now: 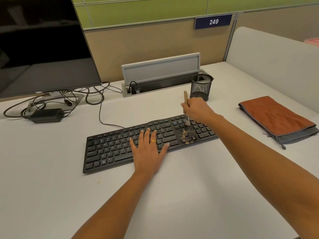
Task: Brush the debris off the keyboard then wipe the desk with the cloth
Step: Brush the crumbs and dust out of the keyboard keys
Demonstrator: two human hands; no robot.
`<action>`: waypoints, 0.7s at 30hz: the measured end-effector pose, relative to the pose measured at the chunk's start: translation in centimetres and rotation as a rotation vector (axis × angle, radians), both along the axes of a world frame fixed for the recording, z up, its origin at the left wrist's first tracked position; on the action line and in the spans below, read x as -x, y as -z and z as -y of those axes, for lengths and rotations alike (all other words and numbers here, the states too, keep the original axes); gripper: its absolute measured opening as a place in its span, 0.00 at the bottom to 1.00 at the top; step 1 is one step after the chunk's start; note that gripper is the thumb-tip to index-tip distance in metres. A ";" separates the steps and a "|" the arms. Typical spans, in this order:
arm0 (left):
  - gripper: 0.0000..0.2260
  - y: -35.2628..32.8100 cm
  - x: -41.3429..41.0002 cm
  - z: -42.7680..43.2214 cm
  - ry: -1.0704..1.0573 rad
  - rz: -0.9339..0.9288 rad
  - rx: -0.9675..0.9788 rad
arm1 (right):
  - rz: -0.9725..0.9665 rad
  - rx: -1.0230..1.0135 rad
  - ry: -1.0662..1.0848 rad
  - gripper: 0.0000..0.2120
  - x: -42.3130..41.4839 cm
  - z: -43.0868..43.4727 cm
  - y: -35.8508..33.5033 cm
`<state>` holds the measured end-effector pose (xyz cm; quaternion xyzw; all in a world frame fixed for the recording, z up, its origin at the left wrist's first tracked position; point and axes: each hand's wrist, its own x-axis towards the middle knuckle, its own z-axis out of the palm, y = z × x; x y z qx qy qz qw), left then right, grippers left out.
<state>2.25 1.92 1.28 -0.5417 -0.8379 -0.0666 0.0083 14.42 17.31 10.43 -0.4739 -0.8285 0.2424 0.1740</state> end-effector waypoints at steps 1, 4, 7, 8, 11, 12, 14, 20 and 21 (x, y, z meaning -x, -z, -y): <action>0.32 0.0 0.0 0.0 0.000 -0.001 0.001 | -0.039 -0.009 0.014 0.18 -0.1 -0.2 0.1; 0.32 0.0 0.0 0.0 0.001 0.000 0.002 | -0.088 -0.009 0.022 0.18 -0.3 -0.4 0.5; 0.32 0.1 0.1 -0.1 0.002 0.002 0.002 | -0.049 0.006 0.006 0.18 -0.6 -0.3 1.0; 0.32 0.1 0.1 -0.1 0.001 0.007 -0.001 | -0.019 0.012 -0.006 0.18 -0.6 -0.3 1.0; 0.32 0.0 0.1 -0.1 0.000 0.014 -0.003 | 0.038 -0.005 -0.022 0.19 -0.3 -0.1 0.8; 0.32 0.0 0.0 -0.1 0.001 0.011 -0.002 | 0.041 -0.020 -0.021 0.19 -0.1 -0.2 0.7; 0.32 0.0 0.0 -0.1 0.003 0.010 -0.003 | 0.037 -0.045 -0.015 0.18 0.3 -0.1 0.7; 0.32 0.1 0.0 0.0 -0.005 0.002 0.007 | 0.008 -0.006 -0.042 0.18 0.2 -0.3 0.9; 0.32 0.0 0.0 0.0 -0.004 -0.002 0.010 | 0.014 -0.004 -0.039 0.18 0.1 -0.3 1.0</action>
